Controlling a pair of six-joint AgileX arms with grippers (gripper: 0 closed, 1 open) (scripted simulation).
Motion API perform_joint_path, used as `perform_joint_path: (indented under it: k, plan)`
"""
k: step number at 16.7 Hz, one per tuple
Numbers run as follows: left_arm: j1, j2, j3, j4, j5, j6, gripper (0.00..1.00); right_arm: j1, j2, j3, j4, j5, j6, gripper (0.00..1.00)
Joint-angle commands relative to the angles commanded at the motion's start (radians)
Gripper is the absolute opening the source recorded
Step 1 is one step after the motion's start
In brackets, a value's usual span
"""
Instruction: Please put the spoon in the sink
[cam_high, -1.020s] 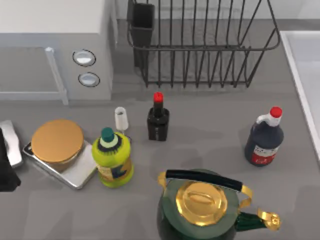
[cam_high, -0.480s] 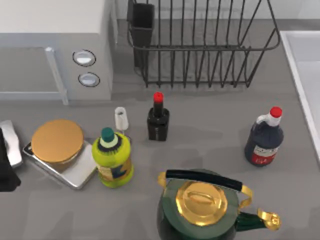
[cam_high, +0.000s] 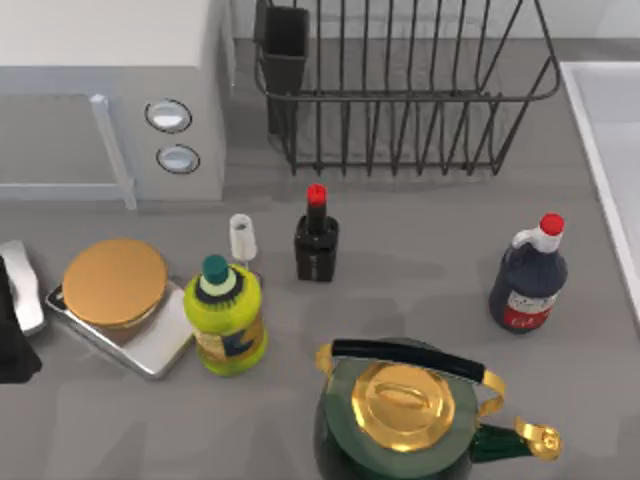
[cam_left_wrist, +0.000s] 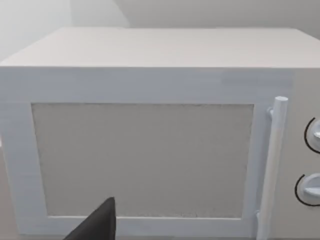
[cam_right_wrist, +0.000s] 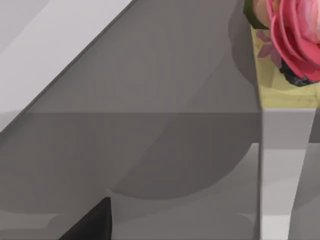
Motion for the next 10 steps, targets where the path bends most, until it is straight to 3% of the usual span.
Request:
perform_joint_path:
  k: [8, 10]
  plan:
    - [0.000, 0.000, 0.000, 0.000, 0.000, 0.000, 1.00, 0.000, 0.000, 0.000, 0.000, 0.000, 0.000, 0.02]
    - [0.000, 0.000, 0.000, 0.000, 0.000, 0.000, 1.00, 0.000, 0.000, 0.000, 0.000, 0.000, 0.000, 0.00]
